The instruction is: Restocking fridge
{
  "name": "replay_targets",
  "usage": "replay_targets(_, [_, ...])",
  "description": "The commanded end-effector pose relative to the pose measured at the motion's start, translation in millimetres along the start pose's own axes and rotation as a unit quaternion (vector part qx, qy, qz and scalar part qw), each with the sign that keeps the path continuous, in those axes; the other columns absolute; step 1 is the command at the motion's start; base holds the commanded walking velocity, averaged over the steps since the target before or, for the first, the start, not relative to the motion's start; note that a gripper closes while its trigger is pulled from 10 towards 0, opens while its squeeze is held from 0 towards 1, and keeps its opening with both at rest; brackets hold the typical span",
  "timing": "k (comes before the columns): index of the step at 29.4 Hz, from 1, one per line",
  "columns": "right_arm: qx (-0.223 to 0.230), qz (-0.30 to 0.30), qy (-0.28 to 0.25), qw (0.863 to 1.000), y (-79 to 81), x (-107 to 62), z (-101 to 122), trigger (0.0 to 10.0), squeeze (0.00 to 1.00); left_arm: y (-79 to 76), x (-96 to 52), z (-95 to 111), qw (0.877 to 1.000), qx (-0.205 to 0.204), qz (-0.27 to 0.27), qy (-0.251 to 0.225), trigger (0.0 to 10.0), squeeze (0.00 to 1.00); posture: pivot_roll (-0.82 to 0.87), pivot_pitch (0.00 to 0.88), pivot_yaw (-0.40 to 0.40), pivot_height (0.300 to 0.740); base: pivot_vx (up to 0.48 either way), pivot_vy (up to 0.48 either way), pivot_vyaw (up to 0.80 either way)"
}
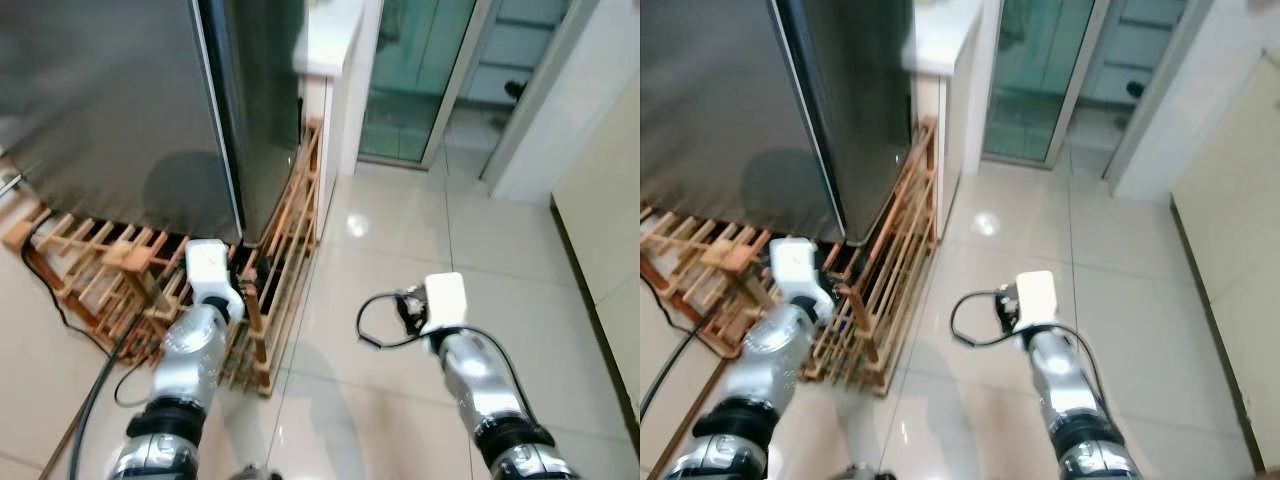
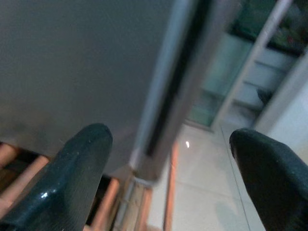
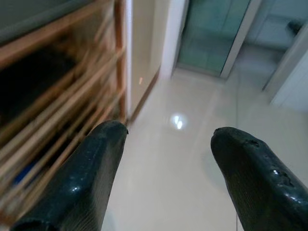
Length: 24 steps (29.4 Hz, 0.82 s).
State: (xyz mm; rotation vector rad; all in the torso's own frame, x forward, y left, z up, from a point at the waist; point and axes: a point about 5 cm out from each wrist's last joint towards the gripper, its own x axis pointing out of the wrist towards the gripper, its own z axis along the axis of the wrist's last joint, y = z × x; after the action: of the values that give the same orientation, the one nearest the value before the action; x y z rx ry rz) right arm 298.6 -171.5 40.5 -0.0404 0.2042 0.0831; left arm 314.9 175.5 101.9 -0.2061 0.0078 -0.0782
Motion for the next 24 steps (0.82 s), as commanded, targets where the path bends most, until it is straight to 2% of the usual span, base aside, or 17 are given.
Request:
replay_targets(1, [0.009,-0.009,-0.044,0.999,-3.2,3.2,18,10.0,0.00,-9.0,6.9,17,0.999,-0.019,0.004,-0.027,10.0,0.00,-0.02,0.000,-0.014,0.740,0.000,0.000,0.00])
replay_targets(4, [0.020,-0.018,-0.057,0.998,-1.6,11.9,28,10.0,0.00,-19.8,25.6,38,0.997,-0.029,0.007,-0.064,10.0,0.00,-0.02,0.000,-0.009,0.740,0.000,0.000,0.00])
replay_targets(7, [0.022,-0.021,-0.070,0.997,1.3,14.0,36,10.0,0.00,-25.1,29.3,46,0.997,-0.037,0.003,-0.070,10.0,0.00,-0.02,0.000,-0.002,0.740,0.000,0.000,0.00])
replay_targets(9, [0.015,-0.029,-0.120,0.992,5.5,12.5,62,10.0,0.00,-32.4,28.4,57,0.996,-0.053,-0.010,-0.074,10.0,0.00,-0.03,0.000,0.005,0.740,0.000,0.000,0.00])
replay_targets(10, [0.015,-0.029,-0.120,0.992,5.5,12.5,62,10.0,0.00,-32.4,28.4,57,0.996,-0.053,-0.010,-0.074,10.0,0.00,-0.03,0.000,0.005,0.740,0.000,0.000,0.00])
replay_targets(11, [0.014,-0.034,-0.143,0.989,6.7,9.9,73,10.0,0.00,-35.3,27.1,62,0.995,-0.056,-0.016,-0.077,10.0,0.00,-0.04,0.000,0.008,0.740,0.000,0.000,0.00])
replay_targets(12, [0.004,-0.033,-0.172,0.985,7.9,5.3,87,10.0,0.00,-39.8,26.0,66,0.995,-0.052,-0.027,-0.077,10.0,0.00,-0.04,0.000,0.010,0.740,0.000,0.000,0.00])
replay_targets(14, [-0.011,-0.029,-0.196,0.980,8.8,-0.8,98,10.0,0.00,-46.8,26.9,68,0.996,-0.038,-0.040,-0.072,10.0,0.00,-0.05,0.000,0.011,0.740,0.000,0.000,0.00])
replay_targets(16, [-0.011,-0.032,-0.192,0.981,7.4,-1.3,96,10.0,0.00,-48.9,29.5,66,0.997,-0.030,-0.041,-0.066,10.0,0.00,-0.06,0.000,0.013,0.740,0.000,0.000,0.00])
replay_targets(19, [0.016,-0.053,-0.156,0.986,0.2,0.9,81,10.0,0.00,-51.1,43.5,58,0.999,-0.013,-0.018,-0.043,10.0,0.00,-0.06,0.000,0.014,0.740,0.000,0.000,0.00])
replay_targets(22, [0.017,-0.053,-0.154,0.987,2.2,0.0,81,10.0,0.00,-53.9,49.2,61,0.999,-0.011,-0.022,-0.044,10.0,0.00,-0.07,0.000,0.017,0.740,0.000,0.000,0.00])
replay_targets(24, [0.014,-0.048,-0.151,0.987,6.0,-2.4,82,10.0,0.00,-55.6,54.0,65,0.999,0.005,-0.025,-0.043,10.0,0.00,-0.08,0.000,0.019,0.740,0.000,0.000,0.00])
